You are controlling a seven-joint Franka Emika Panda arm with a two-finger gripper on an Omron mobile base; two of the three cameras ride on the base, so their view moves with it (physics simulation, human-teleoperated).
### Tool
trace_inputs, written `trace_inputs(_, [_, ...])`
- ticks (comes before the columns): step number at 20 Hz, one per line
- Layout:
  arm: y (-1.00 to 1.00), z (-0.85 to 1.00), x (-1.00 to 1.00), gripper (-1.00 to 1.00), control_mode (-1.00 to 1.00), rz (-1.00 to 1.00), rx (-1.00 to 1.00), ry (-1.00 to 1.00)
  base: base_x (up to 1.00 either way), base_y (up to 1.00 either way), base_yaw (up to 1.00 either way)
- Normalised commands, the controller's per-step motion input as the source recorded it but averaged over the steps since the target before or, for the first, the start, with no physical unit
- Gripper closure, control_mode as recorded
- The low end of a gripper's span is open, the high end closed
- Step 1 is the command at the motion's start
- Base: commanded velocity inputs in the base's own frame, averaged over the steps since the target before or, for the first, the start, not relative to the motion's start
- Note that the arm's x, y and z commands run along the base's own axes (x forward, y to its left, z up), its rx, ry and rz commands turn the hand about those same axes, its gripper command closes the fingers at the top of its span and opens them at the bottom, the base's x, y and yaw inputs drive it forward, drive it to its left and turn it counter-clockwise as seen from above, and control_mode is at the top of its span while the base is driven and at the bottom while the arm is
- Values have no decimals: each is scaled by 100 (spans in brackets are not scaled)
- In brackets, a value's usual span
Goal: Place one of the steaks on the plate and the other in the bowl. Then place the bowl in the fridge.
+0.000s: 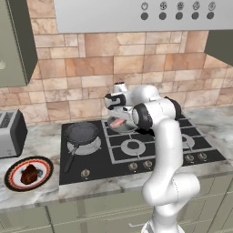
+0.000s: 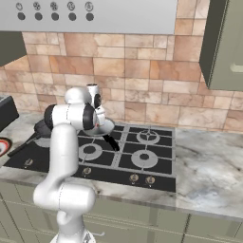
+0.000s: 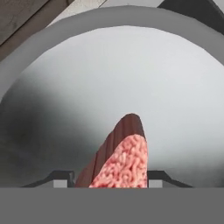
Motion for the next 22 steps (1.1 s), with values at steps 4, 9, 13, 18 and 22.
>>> trace_inputs(4, [0,-7,-12,100,-100,-5,0,0,0,0,0])
trace_inputs(9, [-4,46,-10,100,-100,-3,5,0,0,0,0])
trace_inputs(13, [-14,68,-18,100,-100,-1,10,0,0,0,0])
trace_inputs(18, [-14,42,-62,100,-100,0,2,-24,0,0,0])
trace_inputs(22, [0,11,-84,100,-100,0,0,-33,0,0,0])
